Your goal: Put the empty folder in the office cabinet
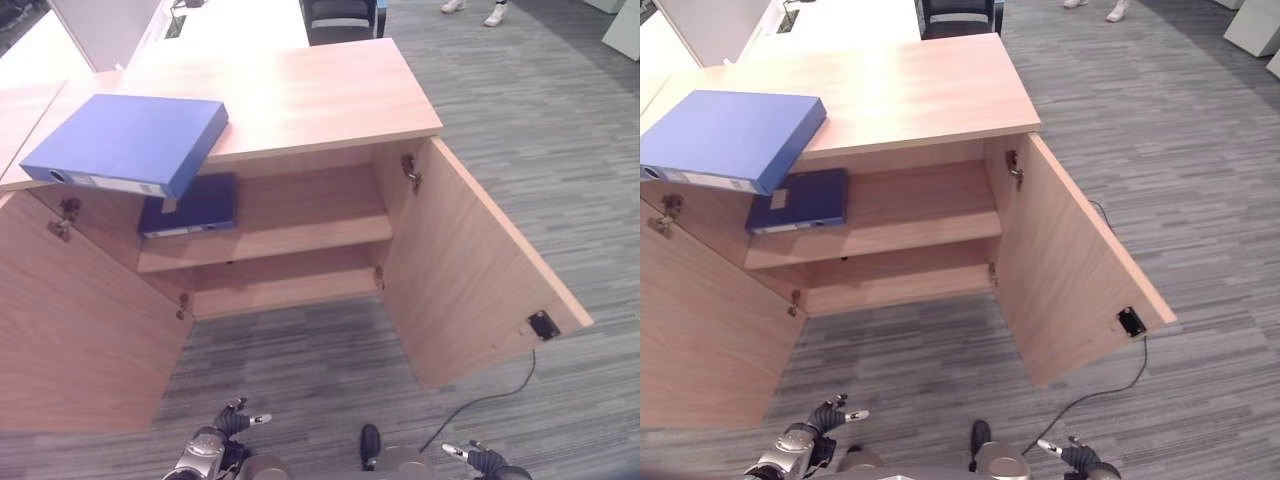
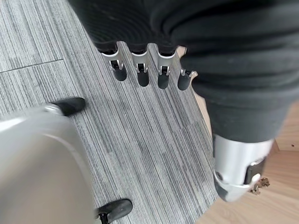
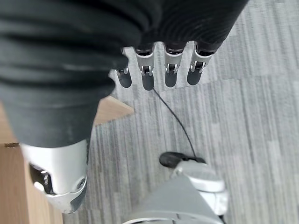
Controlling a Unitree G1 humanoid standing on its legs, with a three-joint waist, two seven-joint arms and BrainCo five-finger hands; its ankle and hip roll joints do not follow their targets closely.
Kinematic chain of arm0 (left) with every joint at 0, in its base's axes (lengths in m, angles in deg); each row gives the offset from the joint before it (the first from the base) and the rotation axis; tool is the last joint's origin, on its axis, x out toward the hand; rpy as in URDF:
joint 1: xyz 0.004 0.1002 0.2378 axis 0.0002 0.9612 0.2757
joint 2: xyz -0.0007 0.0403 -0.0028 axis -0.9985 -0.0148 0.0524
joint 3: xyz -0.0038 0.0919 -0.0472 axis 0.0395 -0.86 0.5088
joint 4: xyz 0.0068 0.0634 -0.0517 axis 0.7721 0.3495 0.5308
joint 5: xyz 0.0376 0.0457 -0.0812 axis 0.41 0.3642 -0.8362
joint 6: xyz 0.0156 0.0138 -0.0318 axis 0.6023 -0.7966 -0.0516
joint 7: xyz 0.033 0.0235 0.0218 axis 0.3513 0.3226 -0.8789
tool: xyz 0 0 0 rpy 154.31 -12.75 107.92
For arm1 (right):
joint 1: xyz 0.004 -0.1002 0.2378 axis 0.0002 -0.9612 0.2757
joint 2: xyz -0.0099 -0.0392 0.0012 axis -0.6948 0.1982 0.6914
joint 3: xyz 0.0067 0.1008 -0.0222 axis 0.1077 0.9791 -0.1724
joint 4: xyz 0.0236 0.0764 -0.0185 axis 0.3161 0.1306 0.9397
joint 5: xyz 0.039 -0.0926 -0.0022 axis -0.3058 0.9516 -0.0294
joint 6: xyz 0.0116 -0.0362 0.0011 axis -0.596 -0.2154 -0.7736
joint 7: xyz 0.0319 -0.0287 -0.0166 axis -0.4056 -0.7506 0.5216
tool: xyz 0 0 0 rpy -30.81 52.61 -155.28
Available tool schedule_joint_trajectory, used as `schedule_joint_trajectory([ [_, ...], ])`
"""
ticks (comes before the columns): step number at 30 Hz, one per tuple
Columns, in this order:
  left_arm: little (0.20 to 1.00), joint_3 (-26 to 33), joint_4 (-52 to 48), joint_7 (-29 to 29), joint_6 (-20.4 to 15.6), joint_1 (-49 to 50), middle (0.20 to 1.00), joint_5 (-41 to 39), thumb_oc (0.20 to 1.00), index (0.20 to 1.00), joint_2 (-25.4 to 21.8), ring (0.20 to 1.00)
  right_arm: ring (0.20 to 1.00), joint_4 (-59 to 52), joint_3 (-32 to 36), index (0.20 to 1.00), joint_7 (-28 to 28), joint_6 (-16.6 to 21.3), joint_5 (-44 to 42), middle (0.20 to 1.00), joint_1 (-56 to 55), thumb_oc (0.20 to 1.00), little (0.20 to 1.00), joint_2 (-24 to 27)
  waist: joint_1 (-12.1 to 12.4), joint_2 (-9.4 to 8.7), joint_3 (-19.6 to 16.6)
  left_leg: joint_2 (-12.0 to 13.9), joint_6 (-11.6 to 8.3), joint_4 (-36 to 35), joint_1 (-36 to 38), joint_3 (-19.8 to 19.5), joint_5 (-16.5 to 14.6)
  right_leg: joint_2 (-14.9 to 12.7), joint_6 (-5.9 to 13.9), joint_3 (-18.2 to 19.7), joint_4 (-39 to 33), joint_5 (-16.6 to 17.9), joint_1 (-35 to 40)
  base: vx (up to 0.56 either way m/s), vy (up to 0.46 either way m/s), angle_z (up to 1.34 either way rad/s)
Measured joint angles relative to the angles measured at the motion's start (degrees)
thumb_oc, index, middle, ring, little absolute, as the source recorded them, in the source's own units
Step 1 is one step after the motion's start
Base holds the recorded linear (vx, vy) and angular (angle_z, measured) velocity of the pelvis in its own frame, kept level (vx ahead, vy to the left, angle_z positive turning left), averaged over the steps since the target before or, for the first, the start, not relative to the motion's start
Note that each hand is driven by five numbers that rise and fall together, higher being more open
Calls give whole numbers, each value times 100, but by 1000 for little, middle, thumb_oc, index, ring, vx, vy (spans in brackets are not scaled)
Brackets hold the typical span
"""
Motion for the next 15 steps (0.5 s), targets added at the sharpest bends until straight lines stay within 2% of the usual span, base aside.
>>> schedule_joint_trajectory([
  [1,1000,-10,-17,-2,0,25,1000,0,1000,1000,60,1000,1000,2,1,1000,4,-11,0,1000,6,1000,1000,36,3,47,-25,-7,-14,-136,18,-8,96,-41,92,10,18,24,-39,-33,337,2],
  [2,1000,-19,-7,-2,-3,56,1000,1,1000,1000,126,1000,1000,11,63,1000,5,-17,0,1000,-1,1000,1000,71,-4,189,-88,-67,-9,-126,-33,46,136,-103,250,-56,54,73,-65,7,109,13],
  [3,1000,-36,-2,-1,-1,69,1000,2,1000,1000,174,1000,1000,12,128,1000,9,-15,-1,1000,-18,1000,1000,93,-43,231,-105,-163,-52,-61,-70,198,5,-206,377,-70,164,9,-88,31,322,43],
  [4,1000,-73,-46,3,-7,51,1000,2,1000,1000,144,1000,1000,16,152,1000,47,-25,0,1000,-84,1000,1000,47,-56,180,-173,-378,2,-256,-40,244,-217,-423,555,-84,187,-16,-169,25,325,50],
  [5,1000,-80,-92,6,-9,50,1000,2,1000,1000,90,1000,1000,20,152,1000,69,-26,0,1000,-83,1000,1000,11,-25,162,-169,-469,12,-354,-54,242,-330,-480,632,89,183,14,-229,25,328,45],
  [6,1000,-128,-99,7,-5,49,1000,6,1000,1000,41,1000,1000,35,282,1000,98,-25,0,1000,-83,1000,1000,-43,-4,54,-186,-644,21,-397,-65,274,-512,-674,810,87,113,131,-208,-9,296,34],
  [7,1000,-192,-51,-3,2,49,1000,12,1000,1000,43,1000,1000,78,417,1000,93,-27,0,1000,-87,1000,1000,-64,-16,46,-191,-804,93,-480,-53,277,-633,-853,872,23,101,191,-164,-23,314,36],
  [8,1000,-202,-58,-1,10,69,1000,11,1000,1000,45,1000,1000,109,436,1000,88,-60,0,1000,-115,1000,1000,-89,-20,-43,-214,-1009,132,-546,8,286,-630,-1021,873,87,131,231,-178,-29,391,16],
  [9,1000,-206,-8,1,11,180,1000,11,1000,1000,-32,1000,1000,186,431,1000,99,-60,1,1000,-117,1000,1000,-209,50,-220,-228,-1390,358,-500,43,344,-742,-1362,903,334,159,285,-165,-43,338,-11],
  [10,1000,-203,56,5,42,217,1000,11,1000,1000,-64,1000,1000,200,382,1000,102,-71,3,1000,-93,1000,1000,-276,76,-259,-229,-1513,429,-539,97,416,-765,-1489,920,417,158,310,-184,-110,348,-34],
  [11,1000,-198,51,6,43,274,1000,10,1000,1000,-234,1000,1000,213,343,1000,107,-67,3,1000,-106,1000,1000,-484,107,-429,-245,-1715,512,-483,63,492,-813,-1656,826,483,93,378,-234,-173,357,-31],
  [13,1000,-191,46,7,47,253,1000,8,1000,1000,-367,1000,1000,216,357,1000,58,-64,1,1000,-41,1000,1000,-631,152,-526,-184,-1822,642,-221,-133,673,-887,-1706,792,479,237,706,-528,-192,316,-48],
  [14,1000,-191,31,6,47,230,1000,9,1000,1000,-359,1000,1000,216,321,1000,42,-63,6,1000,92,1000,1000,-589,190,-469,-110,-1773,729,-43,-289,819,-943,-1630,720,399,315,1069,-779,-175,343,-71],
  [15,1000,-190,9,-7,48,204,1000,9,1000,1000,-340,1000,1000,197,217,1000,24,-60,14,1000,224,1000,1000,-542,194,-402,19,-1743,819,84,-381,931,-1002,-1580,592,149,296,1488,-891,-185,344,-81],
])
